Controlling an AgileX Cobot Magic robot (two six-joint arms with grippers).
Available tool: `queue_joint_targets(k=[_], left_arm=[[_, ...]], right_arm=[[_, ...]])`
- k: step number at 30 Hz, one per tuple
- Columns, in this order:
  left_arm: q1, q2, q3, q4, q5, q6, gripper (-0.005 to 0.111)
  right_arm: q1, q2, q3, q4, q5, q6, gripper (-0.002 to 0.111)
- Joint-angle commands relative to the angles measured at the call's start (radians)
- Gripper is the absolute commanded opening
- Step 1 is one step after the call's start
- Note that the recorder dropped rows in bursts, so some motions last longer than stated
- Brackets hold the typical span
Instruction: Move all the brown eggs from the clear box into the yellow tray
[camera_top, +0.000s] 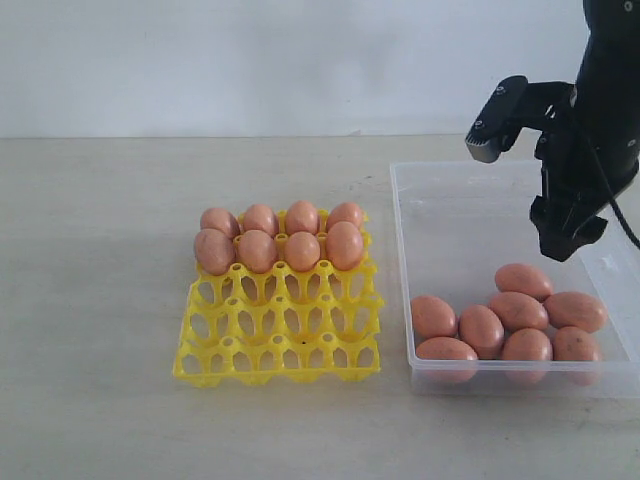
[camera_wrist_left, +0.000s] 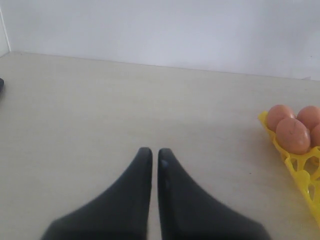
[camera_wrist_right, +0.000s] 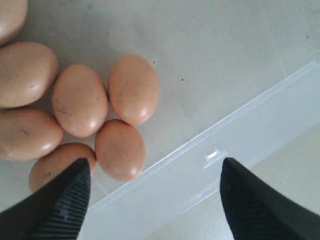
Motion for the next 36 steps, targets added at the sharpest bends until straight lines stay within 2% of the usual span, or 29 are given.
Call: queue_joint_targets(k=[1,2,4,17,23,27,29,34,36], left_arm=[[0.003,-0.003,0.004,-0.001,-0.002,0.004,0.004],[0.003,-0.003,0.004,-0.001,-0.002,0.004,0.004],[0.003,-0.003,0.004,-0.001,-0.002,0.004,0.004],[0.003,-0.003,0.004,-0.001,-0.002,0.004,0.004],[0.003,-0.003,0.004,-0.001,-0.002,0.004,0.004],[0.003,-0.003,0.004,-0.001,-0.002,0.004,0.004],[0.003,-0.003,0.004,-0.001,-0.002,0.004,0.004],[0.003,-0.003,0.004,-0.001,-0.002,0.004,0.004],[0.003,-0.003,0.004,-0.001,-0.002,0.004,0.004]], right_arm=[[-0.025,0.005,0.033,0.057,-0.096,-0.001,0.065],[-0.025,0.016,0.063,0.061,-0.17,-0.001,0.065],[-0.025,0.035,0.08,0.085,-0.209,0.003,0.065],[-0.027,0.168,0.092,0.09,-0.298,0.072,0.065],[-0.091,0.191,0.092,0.086,-0.297,0.169,0.065],[-0.124,0.19,0.092,0.135,-0.313,0.167,0.064],[-0.124,0.19,0.092,0.14,-0.315,0.159,0.061],[-0.124,0.192,0.092,0.169,-0.326,0.156,0.039],[-0.124,0.192,0.092,0.169,-0.342,0.156,0.035]])
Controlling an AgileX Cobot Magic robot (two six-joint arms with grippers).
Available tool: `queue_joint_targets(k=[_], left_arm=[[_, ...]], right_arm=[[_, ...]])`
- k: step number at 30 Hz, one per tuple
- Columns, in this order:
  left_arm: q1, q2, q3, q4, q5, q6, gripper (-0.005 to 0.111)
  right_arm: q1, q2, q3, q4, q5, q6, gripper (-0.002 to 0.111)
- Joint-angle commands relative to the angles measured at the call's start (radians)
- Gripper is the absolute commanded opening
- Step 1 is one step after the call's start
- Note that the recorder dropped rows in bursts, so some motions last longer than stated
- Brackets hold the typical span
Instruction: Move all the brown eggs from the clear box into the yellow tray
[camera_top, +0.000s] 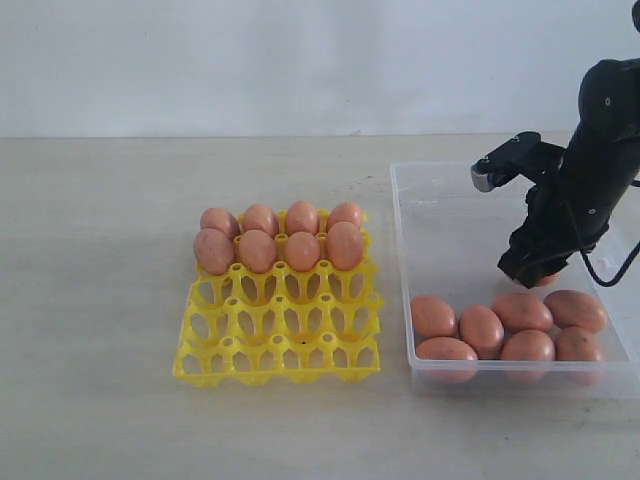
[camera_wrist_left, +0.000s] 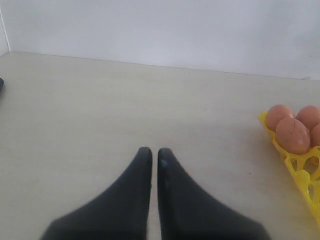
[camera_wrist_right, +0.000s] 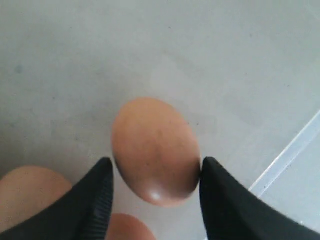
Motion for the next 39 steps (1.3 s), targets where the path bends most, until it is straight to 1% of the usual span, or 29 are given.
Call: queue_joint_targets(k=[1,11,12,14,16,17,18,28,39], left_arm=[[0.003,-0.003,0.004,-0.001,-0.002,0.004,0.004],[0.003,-0.003,0.004,-0.001,-0.002,0.004,0.004],[0.003,-0.003,0.004,-0.001,-0.002,0.004,0.004],[0.003,-0.003,0.004,-0.001,-0.002,0.004,0.004],[0.003,-0.003,0.004,-0.001,-0.002,0.004,0.004],[0.003,-0.003,0.004,-0.001,-0.002,0.004,0.004],[0.003,-0.003,0.004,-0.001,-0.002,0.004,0.004],[0.003,-0.003,0.004,-0.001,-0.002,0.004,0.004],[0.003,-0.003,0.004,-0.001,-0.002,0.004,0.004]], right_arm=[[-0.006,-0.004,0.003,0.007,-0.034,-0.005,0.035],[-0.006,-0.004,0.003,0.007,-0.076,-0.005,0.035],[-0.006,-0.004,0.003,0.012,-0.079,-0.005,0.037],[-0.006,-0.004,0.003,0.028,-0.09,-0.005,0.046],[-0.006,-0.004,0.003,0.028,-0.097,-0.01,0.059],[-0.006,-0.004,0.003,0.028,-0.097,-0.018,0.063],[-0.006,-0.004,0.003,0.028,-0.097,-0.027,0.065],[-0.006,0.038,0.003,0.055,-0.104,-0.027,0.065],[-0.006,0.054,0.003,0.095,-0.184,-0.027,0.065]])
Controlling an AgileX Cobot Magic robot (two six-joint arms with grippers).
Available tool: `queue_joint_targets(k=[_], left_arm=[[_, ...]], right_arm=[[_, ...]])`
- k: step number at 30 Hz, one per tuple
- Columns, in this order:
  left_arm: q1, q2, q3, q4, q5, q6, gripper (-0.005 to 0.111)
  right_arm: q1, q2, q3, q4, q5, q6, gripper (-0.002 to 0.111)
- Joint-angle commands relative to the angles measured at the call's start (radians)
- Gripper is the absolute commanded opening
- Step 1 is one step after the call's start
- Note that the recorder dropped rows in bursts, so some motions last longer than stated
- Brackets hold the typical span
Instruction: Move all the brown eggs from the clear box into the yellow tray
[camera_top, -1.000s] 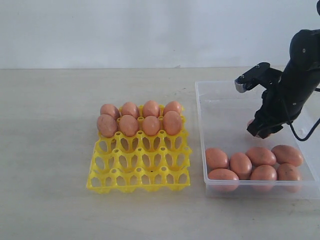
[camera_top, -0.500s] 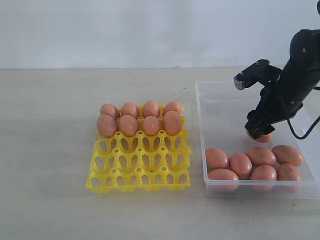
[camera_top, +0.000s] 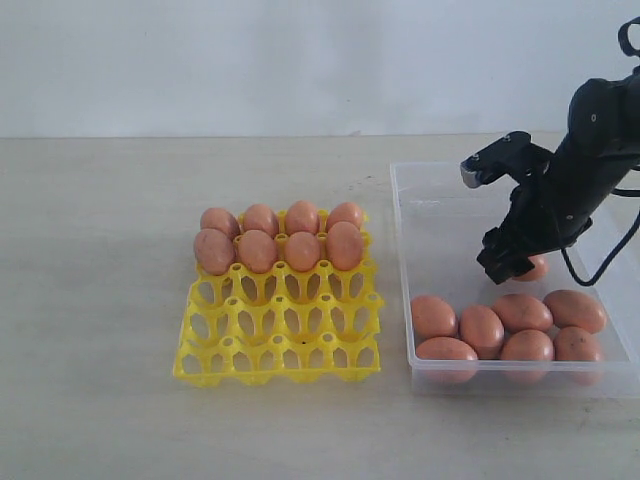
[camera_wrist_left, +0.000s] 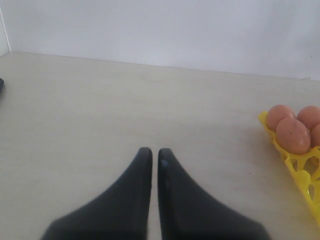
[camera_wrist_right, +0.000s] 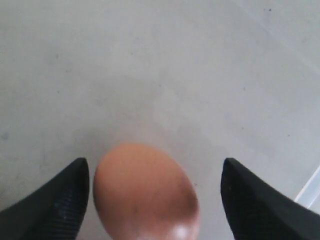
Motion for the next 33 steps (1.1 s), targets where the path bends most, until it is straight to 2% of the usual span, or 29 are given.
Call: queue_joint_targets(k=[1,3,8,16,18,19,20,21,22,33], left_arm=[[0.003,-0.003,0.004,-0.001,-0.002,0.004,0.004],[0.003,-0.003,0.004,-0.001,-0.002,0.004,0.004],[0.003,-0.003,0.004,-0.001,-0.002,0.004,0.004],[0.003,-0.003,0.004,-0.001,-0.002,0.004,0.004],[0.003,-0.003,0.004,-0.001,-0.002,0.004,0.004],[0.003,-0.003,0.004,-0.001,-0.002,0.004,0.004],[0.003,-0.003,0.004,-0.001,-0.002,0.004,0.004],[0.003,-0.003,0.004,-0.001,-0.002,0.004,0.004],[0.003,-0.003,0.004,-0.001,-0.002,0.004,0.004],[0.003,-0.003,0.004,-0.001,-0.002,0.004,0.004]], right_arm=[[-0.004,-0.002,0.003,0.017,-0.027,-0.011,0.064],[-0.004,-0.002,0.003,0.017,-0.023,-0.011,0.058],[-0.004,-0.002,0.003,0.017,-0.006,0.003,0.034],[-0.004,-0.002,0.003,0.017,-0.002,0.015,0.032],[-0.004,-0.002,0.003,0.017,-0.012,0.019,0.029],[-0.004,-0.002,0.003,0.017,-0.017,0.03,0.024],[-0.004,-0.002,0.003,0.019,-0.024,0.062,0.011],[-0.004,-0.002,0.003,0.021,-0.027,0.076,0.004],[-0.004,-0.002,0.003,0.04,-0.029,0.076,0.0],[-0.004,-0.103,0.003,0.108,-0.121,0.065,0.0]])
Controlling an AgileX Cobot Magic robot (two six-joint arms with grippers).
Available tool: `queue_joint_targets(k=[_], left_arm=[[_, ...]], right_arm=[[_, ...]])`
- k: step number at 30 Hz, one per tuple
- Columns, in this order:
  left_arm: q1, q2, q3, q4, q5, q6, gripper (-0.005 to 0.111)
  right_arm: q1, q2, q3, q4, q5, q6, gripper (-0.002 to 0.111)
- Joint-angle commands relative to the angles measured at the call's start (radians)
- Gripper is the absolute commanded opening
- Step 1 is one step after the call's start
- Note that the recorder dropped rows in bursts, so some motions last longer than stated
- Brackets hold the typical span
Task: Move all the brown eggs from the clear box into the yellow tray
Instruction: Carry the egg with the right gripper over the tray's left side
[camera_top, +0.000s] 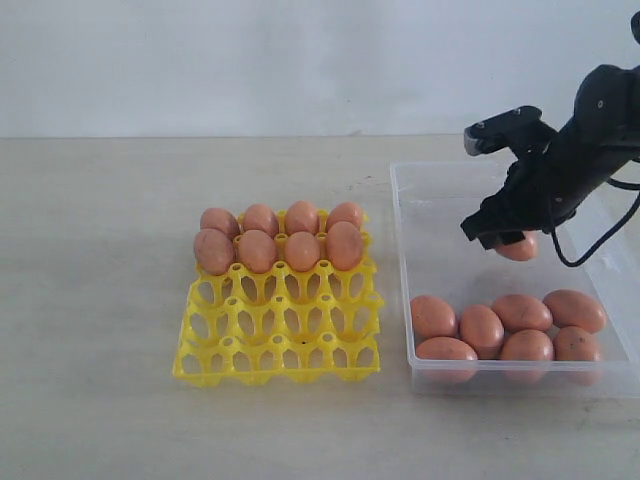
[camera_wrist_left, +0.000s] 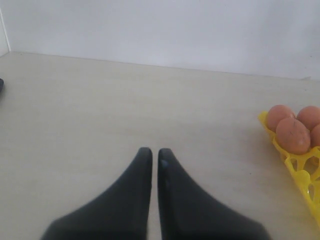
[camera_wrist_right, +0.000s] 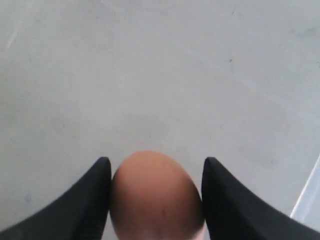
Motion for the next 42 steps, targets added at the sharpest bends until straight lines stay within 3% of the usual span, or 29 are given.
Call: queue_joint_targets(k=[1,5,8,14,17,18,23,28,32,36,42], left_arm=[[0.003,-0.003,0.004,-0.001,-0.002,0.004,0.004],[0.003,-0.003,0.004,-0.001,-0.002,0.004,0.004],[0.003,-0.003,0.004,-0.001,-0.002,0.004,0.004],[0.003,-0.003,0.004,-0.001,-0.002,0.004,0.004],[0.003,-0.003,0.004,-0.001,-0.002,0.004,0.004],[0.003,-0.003,0.004,-0.001,-0.002,0.004,0.004],[0.003,-0.003,0.004,-0.001,-0.002,0.004,0.004],[0.003,-0.003,0.004,-0.001,-0.002,0.004,0.004],[0.003,-0.003,0.004,-0.001,-0.002,0.004,0.004],[0.003,-0.003,0.004,-0.001,-0.002,0.004,0.004],[0.003,-0.003,0.004,-0.001,-0.002,0.004,0.004]], right_arm=[[-0.004,-0.076,0.003,0.015,-0.027,-0.002,0.0],[-0.004,-0.091,0.003,0.141,-0.084,-0.065,0.0],[-0.004,-0.107,0.003,0.379,-0.146,-0.232,0.0],[-0.004,-0.154,0.003,1.098,-0.123,-0.875,0.0],[-0.004,-0.156,0.003,1.535,0.068,-1.271,0.0],[-0.004,-0.151,0.003,1.603,0.15,-1.36,0.0],[0.016,-0.143,-0.037,1.603,0.397,-1.357,0.0],[0.09,-0.143,-0.039,1.603,0.421,-1.388,0.0],[0.205,-0.143,-0.039,1.603,0.452,-1.479,0.0],[0.347,-0.143,-0.039,1.603,0.363,-1.605,0.0],[0.489,-0.115,-0.041,1.603,0.06,-1.696,0.0]])
